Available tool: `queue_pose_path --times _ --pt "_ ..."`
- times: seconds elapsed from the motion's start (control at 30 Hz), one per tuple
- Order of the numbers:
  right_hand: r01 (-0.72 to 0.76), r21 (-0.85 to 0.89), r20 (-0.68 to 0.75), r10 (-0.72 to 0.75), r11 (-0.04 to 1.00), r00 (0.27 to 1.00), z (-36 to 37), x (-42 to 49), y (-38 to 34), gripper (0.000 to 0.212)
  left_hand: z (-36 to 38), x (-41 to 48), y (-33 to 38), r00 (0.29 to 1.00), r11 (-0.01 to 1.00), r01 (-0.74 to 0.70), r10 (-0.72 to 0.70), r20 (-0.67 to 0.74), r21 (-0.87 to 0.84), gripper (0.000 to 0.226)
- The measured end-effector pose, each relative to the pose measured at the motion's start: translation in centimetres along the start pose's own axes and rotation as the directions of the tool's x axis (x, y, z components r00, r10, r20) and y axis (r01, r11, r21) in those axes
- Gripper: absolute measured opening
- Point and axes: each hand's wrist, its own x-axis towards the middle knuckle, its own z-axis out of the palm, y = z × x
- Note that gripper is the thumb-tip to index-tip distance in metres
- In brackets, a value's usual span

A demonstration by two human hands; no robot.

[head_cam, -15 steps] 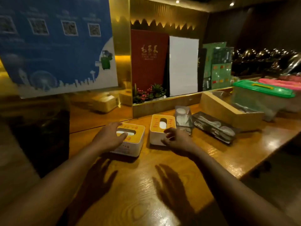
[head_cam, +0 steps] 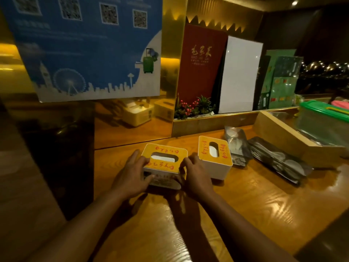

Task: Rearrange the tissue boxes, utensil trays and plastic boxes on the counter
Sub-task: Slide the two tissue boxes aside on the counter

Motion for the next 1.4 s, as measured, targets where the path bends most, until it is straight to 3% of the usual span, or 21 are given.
queue_pose_path --times 0.13,0.37,0.6,0.73,0.83,0.9,1.03,1.17,1.27,1.4 --pt "0.113 -0.116 0.029 -0.110 0.987 0.993 0.4 1.7 0.8 0.034 0.7 -0.3 -0.7 0.996 0.999 -0.008 0.005 -0.086 -0.043 0.046" --pt "0.207 -0.136 0.074 -0.198 0.969 0.977 0.7 4.7 1.9 0.034 1.7 0.3 -0.3 0.981 0.981 -0.037 0.000 -0.192 -0.191 0.038" --pt "0.286 -0.001 0.094 -0.285 0.958 0.954 0.8 5.2 3.9 0.029 2.4 0.0 0.5 0.974 0.960 0.074 -0.128 -0.188 -0.271 0.041" --pt "0.402 0.073 0.127 -0.409 0.913 0.904 -0.1 6.1 5.3 0.024 2.9 -0.7 1.0 0.959 0.946 0.166 -0.220 -0.177 -0.278 0.046" --pt "0.466 0.156 0.171 -0.489 0.871 0.856 -2.1 7.4 7.7 0.038 3.1 -1.0 2.3 0.937 0.955 0.216 -0.262 -0.230 -0.204 0.053" --pt "0.453 0.192 0.129 -0.480 0.871 0.868 -3.9 9.1 10.4 0.042 3.3 -1.0 4.4 0.911 0.963 0.231 -0.263 -0.318 -0.136 0.060" --pt "0.315 0.096 0.169 -0.327 0.944 0.930 -6.5 13.3 17.5 0.039 5.6 -0.7 13.0 0.881 0.993 0.104 -0.066 -0.469 0.057 0.053" --pt "0.254 -0.022 0.285 -0.238 0.967 0.929 -7.5 15.4 22.3 0.043 11.2 0.5 21.4 0.953 0.997 0.004 0.019 -0.302 0.074 0.054" --pt "0.274 0.011 0.367 -0.258 0.962 0.894 -7.5 14.9 23.4 0.038 14.4 1.8 24.7 0.980 0.992 -0.024 0.048 -0.194 0.127 0.061" --pt "0.307 0.048 0.374 -0.302 0.951 0.877 -7.5 13.5 23.7 0.037 15.9 2.6 25.3 0.979 0.961 -0.011 0.066 -0.192 0.276 0.061"
